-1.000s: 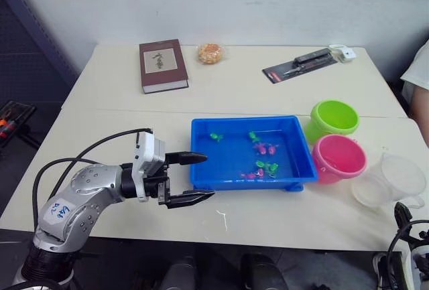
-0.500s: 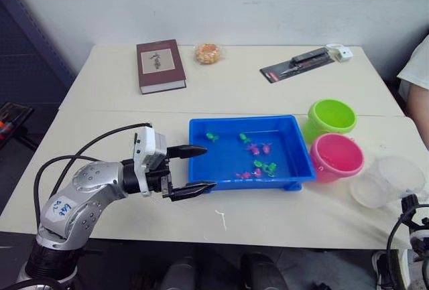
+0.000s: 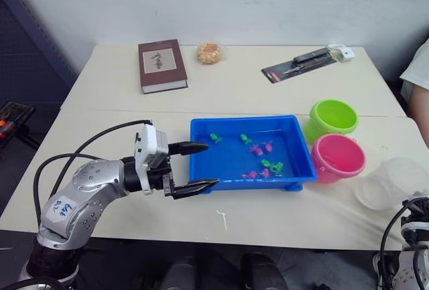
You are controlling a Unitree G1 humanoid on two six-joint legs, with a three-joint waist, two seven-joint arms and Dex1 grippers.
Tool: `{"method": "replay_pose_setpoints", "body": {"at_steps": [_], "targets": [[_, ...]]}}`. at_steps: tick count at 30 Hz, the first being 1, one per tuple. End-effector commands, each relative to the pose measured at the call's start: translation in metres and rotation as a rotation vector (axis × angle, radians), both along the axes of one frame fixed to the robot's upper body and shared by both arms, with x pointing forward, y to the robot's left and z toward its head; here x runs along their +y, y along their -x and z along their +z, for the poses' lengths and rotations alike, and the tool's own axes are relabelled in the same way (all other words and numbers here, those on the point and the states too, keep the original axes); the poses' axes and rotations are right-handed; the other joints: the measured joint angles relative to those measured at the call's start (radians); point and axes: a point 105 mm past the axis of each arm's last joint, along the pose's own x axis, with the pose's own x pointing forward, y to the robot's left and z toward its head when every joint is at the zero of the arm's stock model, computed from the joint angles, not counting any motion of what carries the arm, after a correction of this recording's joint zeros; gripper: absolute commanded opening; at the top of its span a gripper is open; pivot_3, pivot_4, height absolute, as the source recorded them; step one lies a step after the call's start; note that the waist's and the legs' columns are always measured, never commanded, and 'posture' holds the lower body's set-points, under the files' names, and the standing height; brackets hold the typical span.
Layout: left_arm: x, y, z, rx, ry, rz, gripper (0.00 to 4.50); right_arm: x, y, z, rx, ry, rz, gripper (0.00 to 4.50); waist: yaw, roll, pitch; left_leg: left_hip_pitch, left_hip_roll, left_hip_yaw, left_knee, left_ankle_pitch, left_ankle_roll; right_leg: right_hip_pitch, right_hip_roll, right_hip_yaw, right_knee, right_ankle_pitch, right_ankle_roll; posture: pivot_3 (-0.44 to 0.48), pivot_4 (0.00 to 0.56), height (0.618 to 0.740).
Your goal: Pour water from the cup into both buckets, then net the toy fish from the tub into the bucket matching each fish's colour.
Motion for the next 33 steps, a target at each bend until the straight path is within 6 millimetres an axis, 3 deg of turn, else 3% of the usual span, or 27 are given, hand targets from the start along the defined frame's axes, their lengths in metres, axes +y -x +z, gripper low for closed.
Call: {"method": "replay_pose_setpoints", "body": {"at_steps": [1,7,10,15,19,33], "targets": [[-0.002,0.002,0.01,-0.052,0.019,-0.044,4.5,-0.004,0.003,0.051,-0.063,0.131,0.012,0.02,0.0,0.001,0.0,0.0,0.0,0.0,0.0,0.0,0.0,0.0,0.0,0.0,0.0,0.0,0.0,0.0,0.15,0.738],[-0.006,-0.001,0.009,-0.053,0.043,-0.075,4.5,0.009,-0.001,0.097,0.01,0.323,0.08,0.02,0.002,0.002,0.001,0.0,0.0,0.0,0.0,0.0,0.0,0.0,0.0,0.0,0.0,0.0,0.0,0.0,0.15,0.738],[-0.012,0.0,0.007,-0.05,0.05,-0.096,4.5,0.016,-0.005,0.123,0.064,0.499,0.123,0.02,0.002,0.002,0.001,0.0,0.0,0.001,0.0,0.0,0.0,0.0,0.0,0.0,0.0,0.0,0.0,0.0,0.15,0.738],[-0.018,0.001,0.006,-0.045,0.069,-0.12,4.5,0.027,-0.012,0.148,0.151,0.746,0.14,0.02,0.003,0.002,0.001,0.0,0.0,0.001,0.0,0.0,0.001,0.0,0.001,0.0,0.0,0.0,0.0,0.0,0.15,0.738],[-0.028,-0.001,0.007,-0.056,0.096,-0.139,4.5,0.034,-0.019,0.154,0.245,0.927,0.175,0.02,0.004,0.001,0.002,0.0,-0.001,0.002,0.0,0.001,0.001,0.0,0.001,0.001,-0.001,0.001,0.001,0.0,0.15,0.738],[-0.038,-0.01,0.002,-0.082,0.086,-0.132,4.5,0.048,-0.042,0.169,0.352,1.239,0.162,0.02,0.005,0.001,0.002,-0.001,-0.001,0.002,0.0,0.001,0.001,0.0,0.002,0.0,-0.003,0.001,0.002,0.0,0.15,0.738]]}}
